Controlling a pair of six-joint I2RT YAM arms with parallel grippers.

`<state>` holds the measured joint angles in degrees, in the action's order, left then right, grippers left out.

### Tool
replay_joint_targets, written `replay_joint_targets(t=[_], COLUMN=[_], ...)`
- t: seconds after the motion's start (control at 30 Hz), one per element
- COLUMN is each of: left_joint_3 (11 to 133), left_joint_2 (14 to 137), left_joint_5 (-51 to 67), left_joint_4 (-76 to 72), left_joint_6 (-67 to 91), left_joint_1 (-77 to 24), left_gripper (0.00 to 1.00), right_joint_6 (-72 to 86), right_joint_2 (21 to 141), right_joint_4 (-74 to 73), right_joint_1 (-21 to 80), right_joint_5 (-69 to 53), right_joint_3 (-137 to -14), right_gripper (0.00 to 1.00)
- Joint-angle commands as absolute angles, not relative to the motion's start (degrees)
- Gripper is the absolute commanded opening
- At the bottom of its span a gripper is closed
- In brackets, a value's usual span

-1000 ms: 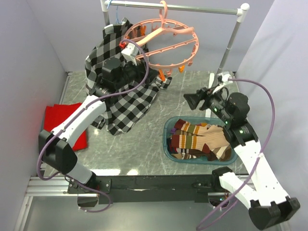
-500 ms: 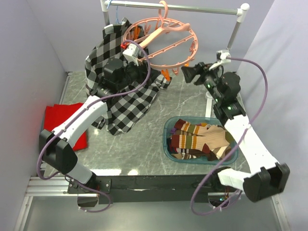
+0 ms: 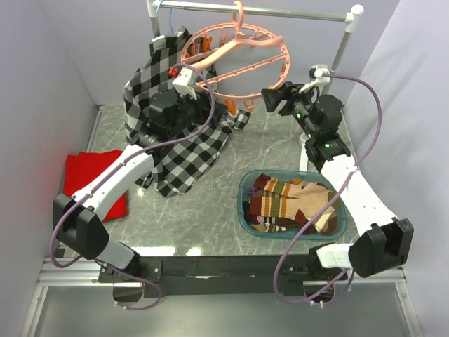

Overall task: Clip the socks to the hanger
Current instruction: Open the clamp at the hanger.

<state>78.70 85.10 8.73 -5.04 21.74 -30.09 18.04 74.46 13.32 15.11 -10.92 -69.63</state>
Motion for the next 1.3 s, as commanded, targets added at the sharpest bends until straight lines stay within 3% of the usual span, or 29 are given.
replay_joint_targets(t=[0.0,0.47,0.67,0.97,1.27], left_joint_3=[77.70,77.52,76.99,78.31,81.03], left_joint_2=[81.83,82.35,83.58,85.17,86.92], left_joint_5=[5.19,12.74,18.02,7.14,5.63], left_joint_4=[-6.42,-7.38,-9.22,-10.20,-9.41], left_joint_6=[24.08,26.54,25.67,25.57,27.51], left_joint_1=[-29.80,-25.66,-25.93,-28.21,-28.91], left_gripper=[0.79,0.75,0.81,0.76,0.66], right_joint_6=[18.54,19.34,19.34,19.51,19.07], right_joint_2=[75.93,78.84,78.93,78.92,78.66], right_joint_4=[15.91,14.33,14.41,14.68,13.98], right_joint_1=[13.71,10.64,10.37,10.28,10.20], right_joint_5=[-9.49,-10.55,-11.51,-11.52,-11.60], right_joint_3=[-73.47,-75.94,-76.11,-75.76,-75.85], right_gripper=[0.79,0.78,0.78,0.78,0.78])
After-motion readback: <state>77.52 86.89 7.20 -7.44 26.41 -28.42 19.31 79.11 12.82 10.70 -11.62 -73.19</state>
